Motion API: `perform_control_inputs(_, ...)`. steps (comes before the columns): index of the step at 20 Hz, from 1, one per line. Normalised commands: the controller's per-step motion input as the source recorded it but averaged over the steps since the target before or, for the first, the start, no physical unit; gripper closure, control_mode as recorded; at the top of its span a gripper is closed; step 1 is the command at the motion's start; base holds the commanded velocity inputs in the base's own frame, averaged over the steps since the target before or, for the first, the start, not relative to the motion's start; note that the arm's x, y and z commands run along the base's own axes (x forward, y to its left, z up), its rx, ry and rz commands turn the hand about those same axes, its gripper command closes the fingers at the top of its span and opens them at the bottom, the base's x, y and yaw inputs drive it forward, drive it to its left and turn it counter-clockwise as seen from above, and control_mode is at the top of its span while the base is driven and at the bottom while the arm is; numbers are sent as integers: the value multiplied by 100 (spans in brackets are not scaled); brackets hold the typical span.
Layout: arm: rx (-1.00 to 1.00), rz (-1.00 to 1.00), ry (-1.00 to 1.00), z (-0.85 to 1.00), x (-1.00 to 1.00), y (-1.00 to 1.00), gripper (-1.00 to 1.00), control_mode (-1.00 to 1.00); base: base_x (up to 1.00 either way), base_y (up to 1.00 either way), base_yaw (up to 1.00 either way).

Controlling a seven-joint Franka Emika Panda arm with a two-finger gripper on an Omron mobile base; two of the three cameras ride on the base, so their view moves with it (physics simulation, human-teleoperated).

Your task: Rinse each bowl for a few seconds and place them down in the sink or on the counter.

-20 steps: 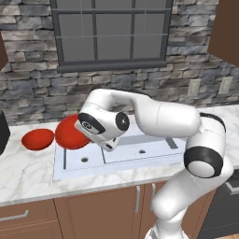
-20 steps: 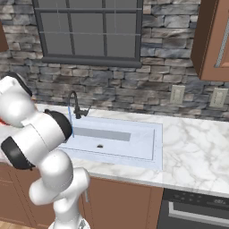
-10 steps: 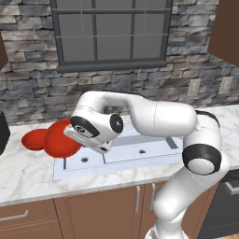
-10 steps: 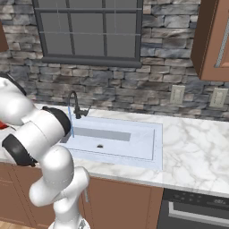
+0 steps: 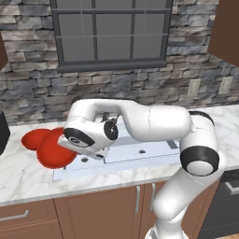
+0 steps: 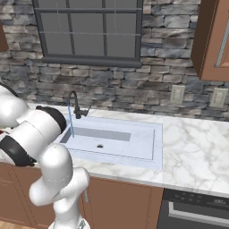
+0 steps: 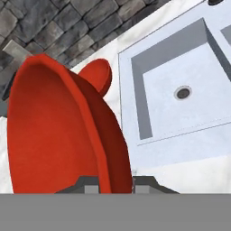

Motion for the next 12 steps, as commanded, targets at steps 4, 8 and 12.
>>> perform_control_inputs(4,-14,0,10,6,-8,42,100,-100,0,0,0)
perform_control_inputs(8,-11,0,16,0,0,58,100,-100,0,0,0)
perform_control_inputs(12,-4,0,22,0,0,66,100,-100,0,0,0)
